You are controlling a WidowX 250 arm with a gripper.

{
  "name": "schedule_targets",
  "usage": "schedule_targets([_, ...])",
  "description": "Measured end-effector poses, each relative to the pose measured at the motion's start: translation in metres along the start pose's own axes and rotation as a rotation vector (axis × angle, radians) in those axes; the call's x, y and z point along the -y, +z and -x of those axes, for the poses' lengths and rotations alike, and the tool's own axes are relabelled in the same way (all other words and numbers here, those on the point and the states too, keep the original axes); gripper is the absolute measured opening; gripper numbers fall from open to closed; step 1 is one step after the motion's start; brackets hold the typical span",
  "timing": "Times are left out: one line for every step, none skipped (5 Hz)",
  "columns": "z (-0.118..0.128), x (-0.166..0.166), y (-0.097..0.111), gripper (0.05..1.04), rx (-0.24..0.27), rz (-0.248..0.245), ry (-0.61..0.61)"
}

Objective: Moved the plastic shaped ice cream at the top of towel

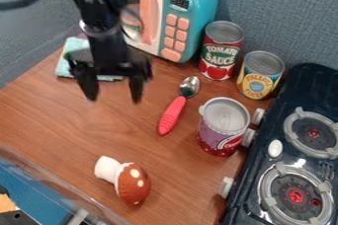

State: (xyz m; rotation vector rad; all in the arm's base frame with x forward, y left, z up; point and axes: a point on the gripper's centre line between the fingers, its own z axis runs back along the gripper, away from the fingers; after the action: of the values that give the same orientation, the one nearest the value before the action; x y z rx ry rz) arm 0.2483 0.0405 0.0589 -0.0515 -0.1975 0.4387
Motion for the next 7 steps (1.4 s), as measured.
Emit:
schedule_targets([0.040, 0.010, -0.004, 0.998, -0.022, 0.003, -0.133])
schedule_targets([0.071, 0.013, -0.016, 0.998, -0.067, 0.002, -0.233])
schedule_targets([0.079, 0.017, -0.026, 0.998, -0.072, 0.027, -0.254])
schedule_targets([0.083, 0.029, -0.041, 0.998, -0.104, 0.057, -0.289])
schedule_targets([0.084, 0.039, -0.053, 0.998, -0.124, 0.046, -0.327])
schedule_targets([0.084, 0.045, -0.060, 0.945, -0.141, 0.032, -0.345])
schedule_targets([0.083, 0.042, -0.057, 0.693, -0.115, 0.019, -0.332])
